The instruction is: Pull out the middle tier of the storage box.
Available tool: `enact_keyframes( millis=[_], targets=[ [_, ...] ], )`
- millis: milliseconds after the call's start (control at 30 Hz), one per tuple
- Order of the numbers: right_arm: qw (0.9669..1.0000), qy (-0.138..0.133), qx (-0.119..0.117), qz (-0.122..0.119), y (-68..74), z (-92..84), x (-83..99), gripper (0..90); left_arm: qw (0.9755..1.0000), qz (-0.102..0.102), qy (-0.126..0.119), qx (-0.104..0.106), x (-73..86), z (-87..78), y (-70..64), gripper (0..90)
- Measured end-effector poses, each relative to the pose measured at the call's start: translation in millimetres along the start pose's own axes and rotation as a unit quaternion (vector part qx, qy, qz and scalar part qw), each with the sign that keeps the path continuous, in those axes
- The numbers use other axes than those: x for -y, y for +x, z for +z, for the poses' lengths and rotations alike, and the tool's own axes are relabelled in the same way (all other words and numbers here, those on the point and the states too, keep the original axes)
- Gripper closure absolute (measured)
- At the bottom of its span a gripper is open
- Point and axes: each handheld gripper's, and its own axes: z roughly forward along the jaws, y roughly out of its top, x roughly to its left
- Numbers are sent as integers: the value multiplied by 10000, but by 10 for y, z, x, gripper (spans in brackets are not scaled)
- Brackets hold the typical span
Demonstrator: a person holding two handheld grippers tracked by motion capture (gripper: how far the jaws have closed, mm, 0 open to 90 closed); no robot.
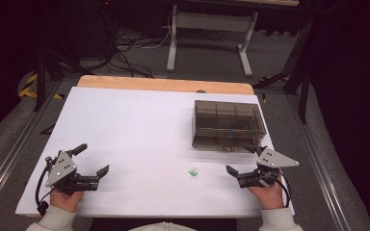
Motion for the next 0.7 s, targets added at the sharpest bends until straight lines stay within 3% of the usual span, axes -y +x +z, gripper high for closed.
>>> enact_keyframes(
  millis=[33, 100, 133, 167, 400, 467, 600, 700],
  targets=[
    [9996, 217, -48, -175, -15, -4, -54, 169, 10000, 9, 4, 3, -1, 0, -1, 2],
    [9983, 488, -97, -315, -37, 9, -103, 230, 10000, 23, 8, 3, -1, -1, -4, 2],
    [9983, 488, -97, -315, -37, 9, -103, 230, 10000, 17, 10, 16, -2, -1, -4, 2],
    [9968, 642, -124, -468, -55, 21, -147, 264, 10000, 23, 11, 19, -3, 1, -5, 2],
    [9927, 913, -144, -781, -107, 53, -239, 336, 10000, 30, 6, 38, -3, -2, -6, 2],
    [9886, 1140, -128, -979, -130, 94, -253, 354, 10000, 25, -3, 45, -2, -3, -3, 2],
    [9848, 1321, -133, -1117, -142, 130, -272, 373, 10000, 20, 3, 50, -4, 0, -3, 2],
    [9798, 1526, -172, -1281, -179, 170, -324, 390, 10000, 45, 5, 45, -4, 2, -7, 2]
  ],
)
